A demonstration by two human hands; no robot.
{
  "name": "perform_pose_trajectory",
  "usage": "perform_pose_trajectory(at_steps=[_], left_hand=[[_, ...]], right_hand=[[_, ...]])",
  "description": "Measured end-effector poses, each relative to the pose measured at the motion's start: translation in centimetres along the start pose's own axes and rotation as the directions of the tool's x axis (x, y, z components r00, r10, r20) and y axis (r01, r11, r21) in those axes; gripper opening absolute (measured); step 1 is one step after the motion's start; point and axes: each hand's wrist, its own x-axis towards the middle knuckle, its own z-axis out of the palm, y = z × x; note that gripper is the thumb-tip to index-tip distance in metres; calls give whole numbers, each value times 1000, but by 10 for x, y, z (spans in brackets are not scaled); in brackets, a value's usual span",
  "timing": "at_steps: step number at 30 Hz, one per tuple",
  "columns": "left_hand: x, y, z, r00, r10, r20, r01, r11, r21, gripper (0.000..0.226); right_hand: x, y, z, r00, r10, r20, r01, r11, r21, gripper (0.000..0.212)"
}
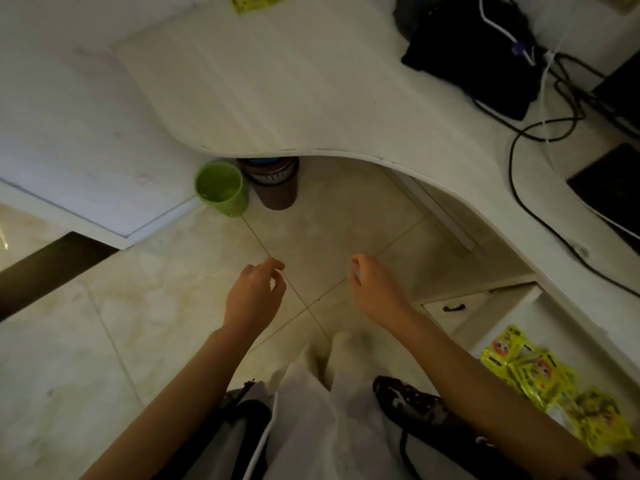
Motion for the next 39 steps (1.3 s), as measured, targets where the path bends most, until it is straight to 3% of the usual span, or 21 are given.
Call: perform_pose_trajectory(at_steps=[14,20,39], left_hand=[[204,31,-48,990,-52,-134,54,998,9,23],[275,41,-63,986,-106,-130,100,994,-50,23],[497,13,-154,997,43,-62,-41,999,31,28]], right_hand=[[194,-72,-90,984,-176,-24,175,982,-65,37],[270,-100,-130,971,-239,2,237,961,-140,37],[441,-183,-182,981,-171,-88,156,976,-152,36]])
